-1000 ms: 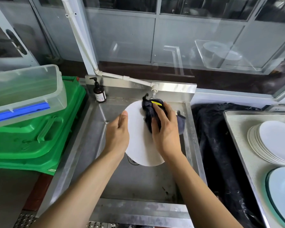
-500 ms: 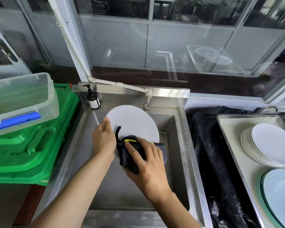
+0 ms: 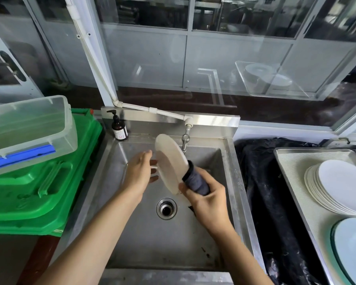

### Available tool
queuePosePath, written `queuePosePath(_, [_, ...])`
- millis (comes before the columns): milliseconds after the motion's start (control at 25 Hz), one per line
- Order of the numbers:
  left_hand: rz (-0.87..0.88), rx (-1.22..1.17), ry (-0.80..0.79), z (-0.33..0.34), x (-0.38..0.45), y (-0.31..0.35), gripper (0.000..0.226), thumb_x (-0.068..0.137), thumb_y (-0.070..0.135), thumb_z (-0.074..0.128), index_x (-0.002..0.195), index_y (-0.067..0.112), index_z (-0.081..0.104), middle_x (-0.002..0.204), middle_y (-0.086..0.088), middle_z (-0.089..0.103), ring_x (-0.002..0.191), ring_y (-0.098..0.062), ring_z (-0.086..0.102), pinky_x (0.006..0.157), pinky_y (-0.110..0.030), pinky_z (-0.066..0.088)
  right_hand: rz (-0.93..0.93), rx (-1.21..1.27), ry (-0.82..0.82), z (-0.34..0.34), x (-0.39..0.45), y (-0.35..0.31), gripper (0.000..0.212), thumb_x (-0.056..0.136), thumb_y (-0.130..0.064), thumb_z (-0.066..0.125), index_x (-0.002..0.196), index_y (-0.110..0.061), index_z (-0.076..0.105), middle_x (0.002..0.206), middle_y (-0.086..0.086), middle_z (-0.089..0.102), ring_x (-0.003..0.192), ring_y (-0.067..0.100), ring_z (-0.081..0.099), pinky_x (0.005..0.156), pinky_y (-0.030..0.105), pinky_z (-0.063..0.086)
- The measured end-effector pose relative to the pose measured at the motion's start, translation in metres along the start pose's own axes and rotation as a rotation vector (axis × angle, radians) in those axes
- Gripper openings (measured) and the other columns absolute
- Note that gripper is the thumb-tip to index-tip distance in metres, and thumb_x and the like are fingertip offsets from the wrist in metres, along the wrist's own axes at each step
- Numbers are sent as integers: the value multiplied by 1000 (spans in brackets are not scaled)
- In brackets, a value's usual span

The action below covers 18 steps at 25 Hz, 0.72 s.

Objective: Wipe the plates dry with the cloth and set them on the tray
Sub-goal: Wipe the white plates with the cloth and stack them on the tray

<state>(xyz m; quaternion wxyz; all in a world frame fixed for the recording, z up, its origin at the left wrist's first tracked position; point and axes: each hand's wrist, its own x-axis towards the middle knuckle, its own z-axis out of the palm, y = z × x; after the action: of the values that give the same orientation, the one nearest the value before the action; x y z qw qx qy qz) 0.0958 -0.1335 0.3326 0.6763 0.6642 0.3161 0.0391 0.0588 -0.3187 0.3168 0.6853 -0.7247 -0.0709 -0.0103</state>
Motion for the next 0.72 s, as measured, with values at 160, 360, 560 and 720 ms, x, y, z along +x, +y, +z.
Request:
queuePosePath(160, [-41, 215, -67, -8, 5, -15, 34, 102, 44, 45, 117, 17, 61, 117, -7, 63, 107, -27, 60, 102, -47, 49, 250, 320, -13, -19, 7, 4, 40, 71, -22, 86, 110, -21, 78, 108, 8, 78, 98, 17, 72, 81, 29, 57])
queuePosePath(360, [-143, -194, -108, -16, 10, -22, 15, 94, 27, 68, 85, 17, 61, 88, -3, 71, 82, -19, 65, 69, -33, 55, 430, 497, 52, -29, 12, 13, 43, 73, -21, 86, 115, -19, 77, 120, 12, 75, 107, 26, 73, 90, 39, 61])
queuePosePath(560, [-143, -474, -316, -21, 4, -20, 34, 86, 37, 68, 115, 20, 65, 110, -2, 75, 101, -18, 71, 82, -35, 58, 482, 483, 84, -30, 7, 20, 44, 75, -30, 87, 116, -21, 77, 120, 12, 75, 112, 28, 72, 88, 39, 61])
queuePosePath(720, [-200, -523, -391, -12, -7, -16, 48, 95, 51, 54, 131, 20, 63, 126, -6, 71, 116, -20, 67, 88, -40, 55, 475, 215, 176, -25, 2, 19, 28, 73, -54, 84, 97, -41, 78, 98, -8, 79, 97, 13, 75, 87, 42, 60])
